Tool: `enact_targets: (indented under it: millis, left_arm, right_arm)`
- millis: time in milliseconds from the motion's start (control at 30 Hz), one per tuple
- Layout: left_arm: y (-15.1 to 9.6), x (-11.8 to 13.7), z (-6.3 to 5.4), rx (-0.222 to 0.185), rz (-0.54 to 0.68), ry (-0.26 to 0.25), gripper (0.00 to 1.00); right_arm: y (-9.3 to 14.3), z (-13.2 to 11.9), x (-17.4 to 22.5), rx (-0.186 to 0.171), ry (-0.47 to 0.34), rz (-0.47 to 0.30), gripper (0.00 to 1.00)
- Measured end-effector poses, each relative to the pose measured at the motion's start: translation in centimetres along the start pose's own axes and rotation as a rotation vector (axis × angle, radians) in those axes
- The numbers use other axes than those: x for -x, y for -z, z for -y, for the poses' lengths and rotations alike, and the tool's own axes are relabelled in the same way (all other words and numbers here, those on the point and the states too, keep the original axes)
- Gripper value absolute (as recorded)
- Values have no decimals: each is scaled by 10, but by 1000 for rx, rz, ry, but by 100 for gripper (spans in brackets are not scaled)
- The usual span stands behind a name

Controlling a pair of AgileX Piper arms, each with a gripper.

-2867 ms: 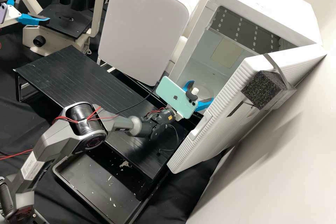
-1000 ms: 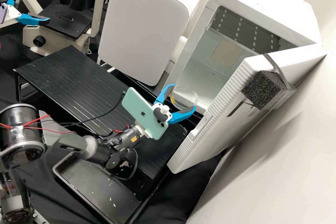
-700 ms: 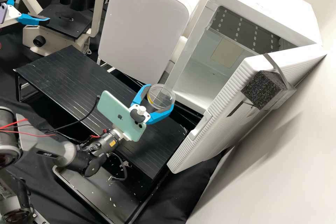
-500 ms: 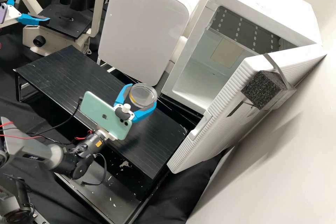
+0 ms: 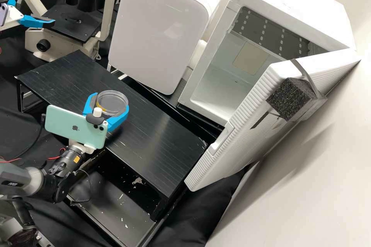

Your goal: Take the petri dish out of the incubator

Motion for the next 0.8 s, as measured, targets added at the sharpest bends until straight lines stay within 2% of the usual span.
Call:
enact_targets:
  millis: [200,433,467,500,533,800]
  left_arm:
    - [0,0,0,0,0,0,100]
    - [0,0,0,0,0,0,100]
    - [0,0,0,0,0,0,100]
    - [0,0,0,0,0,0,100]
    - [0,0,0,0,0,0,100]
    - [0,0,0,0,0,0,100]
  right_arm:
    - [-2,7,-4,19,33,7,0]
    - [-6,9,-6,6,32,28,0]
    - [-6,9,-7,5,33,29,100]
    - [-6,9,-7,5,32,29,100]
    - [-6,9,-7,6,31,27,0]
    - [-10,6,-9,12,18,39,0]
